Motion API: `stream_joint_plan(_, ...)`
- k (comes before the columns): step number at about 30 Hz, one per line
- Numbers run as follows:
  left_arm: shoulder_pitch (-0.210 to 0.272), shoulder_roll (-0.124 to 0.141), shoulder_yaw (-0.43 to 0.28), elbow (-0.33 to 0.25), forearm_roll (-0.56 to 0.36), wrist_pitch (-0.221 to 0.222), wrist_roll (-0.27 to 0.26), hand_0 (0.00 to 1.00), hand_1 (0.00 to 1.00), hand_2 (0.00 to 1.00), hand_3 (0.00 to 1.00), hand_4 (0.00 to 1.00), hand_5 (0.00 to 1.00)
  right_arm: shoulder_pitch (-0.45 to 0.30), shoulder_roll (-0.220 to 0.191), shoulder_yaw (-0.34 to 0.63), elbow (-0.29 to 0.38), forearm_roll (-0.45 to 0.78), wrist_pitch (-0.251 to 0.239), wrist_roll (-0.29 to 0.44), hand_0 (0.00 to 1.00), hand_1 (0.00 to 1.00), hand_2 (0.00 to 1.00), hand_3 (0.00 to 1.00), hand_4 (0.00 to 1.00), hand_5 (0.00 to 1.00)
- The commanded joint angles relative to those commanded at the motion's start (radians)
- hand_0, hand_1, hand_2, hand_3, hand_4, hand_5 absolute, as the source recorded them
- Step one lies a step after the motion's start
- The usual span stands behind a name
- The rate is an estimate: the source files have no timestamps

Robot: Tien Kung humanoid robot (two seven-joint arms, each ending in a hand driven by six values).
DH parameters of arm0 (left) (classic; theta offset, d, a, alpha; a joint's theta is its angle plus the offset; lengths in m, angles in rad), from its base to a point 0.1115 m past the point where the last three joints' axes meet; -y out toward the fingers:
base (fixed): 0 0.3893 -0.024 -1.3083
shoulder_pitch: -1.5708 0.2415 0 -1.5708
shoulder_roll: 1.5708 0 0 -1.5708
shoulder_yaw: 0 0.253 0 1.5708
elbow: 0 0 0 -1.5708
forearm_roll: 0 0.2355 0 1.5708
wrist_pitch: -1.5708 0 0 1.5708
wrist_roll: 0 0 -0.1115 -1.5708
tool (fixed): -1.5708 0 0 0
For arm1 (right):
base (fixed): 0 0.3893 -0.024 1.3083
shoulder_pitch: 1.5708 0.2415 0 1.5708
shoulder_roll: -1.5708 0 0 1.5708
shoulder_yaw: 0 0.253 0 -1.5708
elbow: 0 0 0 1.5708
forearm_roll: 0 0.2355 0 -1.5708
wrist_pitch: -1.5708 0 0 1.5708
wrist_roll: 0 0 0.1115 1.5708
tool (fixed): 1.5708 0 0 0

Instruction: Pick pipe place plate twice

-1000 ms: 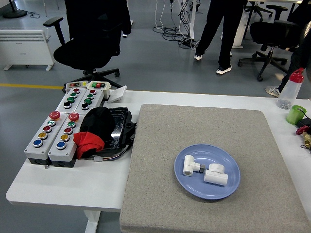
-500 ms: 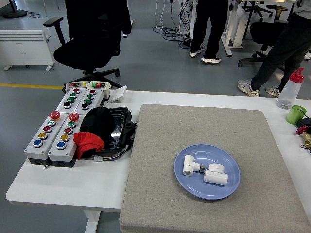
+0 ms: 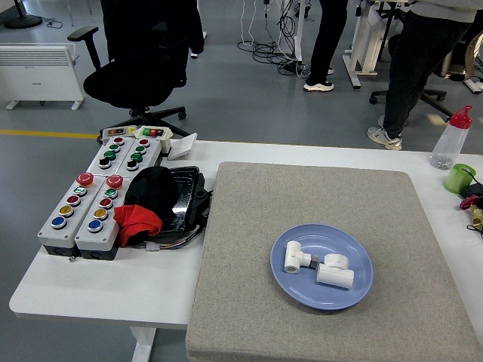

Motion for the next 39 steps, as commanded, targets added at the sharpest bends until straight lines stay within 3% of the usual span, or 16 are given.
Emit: stream_joint_plan(39,-0.017,-0.001,-0.007,0.008,-0.001,0.006,-0.016,0.667,0.641,0.665,0.609,0.466,0.998,-0.002,0.004,0.004,0.018,0.004,-0.042,0.010,0.901,0.848,0.933,0.876,0.580,0.790)
